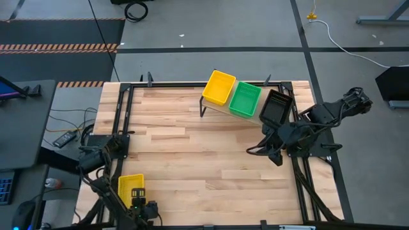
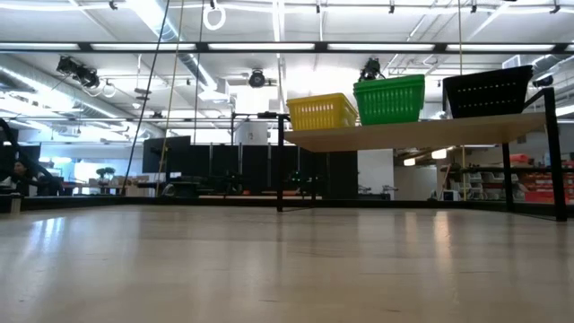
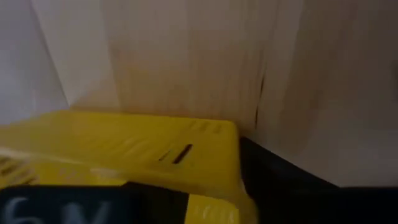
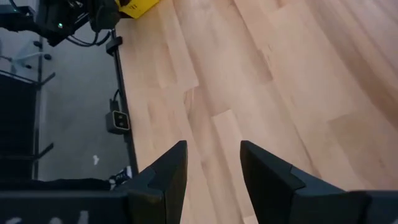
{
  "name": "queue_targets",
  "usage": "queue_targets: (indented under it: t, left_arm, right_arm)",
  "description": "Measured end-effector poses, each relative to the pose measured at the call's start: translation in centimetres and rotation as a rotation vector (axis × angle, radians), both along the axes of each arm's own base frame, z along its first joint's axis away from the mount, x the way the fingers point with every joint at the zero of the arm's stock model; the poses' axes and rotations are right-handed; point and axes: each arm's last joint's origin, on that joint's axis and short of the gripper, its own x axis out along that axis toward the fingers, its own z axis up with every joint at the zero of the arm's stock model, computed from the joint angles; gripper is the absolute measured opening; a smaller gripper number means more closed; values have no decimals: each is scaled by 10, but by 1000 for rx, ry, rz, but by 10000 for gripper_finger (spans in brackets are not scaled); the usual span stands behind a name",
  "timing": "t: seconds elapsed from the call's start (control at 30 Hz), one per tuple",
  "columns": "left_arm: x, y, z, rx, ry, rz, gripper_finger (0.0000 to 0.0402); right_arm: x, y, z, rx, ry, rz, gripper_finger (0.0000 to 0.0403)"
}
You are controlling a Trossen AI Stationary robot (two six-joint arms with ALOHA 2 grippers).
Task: Stack baskets on shelf by color
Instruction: Stack the yellow bin on the yellow bin
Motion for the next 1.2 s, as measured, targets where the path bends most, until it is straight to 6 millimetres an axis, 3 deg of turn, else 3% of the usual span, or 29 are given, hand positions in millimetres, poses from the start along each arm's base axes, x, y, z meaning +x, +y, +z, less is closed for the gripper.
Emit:
queue_targets:
  t: [0.37,0.87,1.03,1.2]
  left_arm:
    - [51,14,-1,-75,-200,102,9]
    - [120,45,17,-90,-362,38,4]
    - [146,62,32,-89,-379,-10,4]
    - [168,80,60,-47,-399,-97,4]
  right_arm:
    - [-2,4,0,83,21,-67,154]
    - [-2,10,-1,174,55,-146,154]
    - [1,15,-6,157,79,-134,154]
    - [3,20,-10,155,125,-108,154]
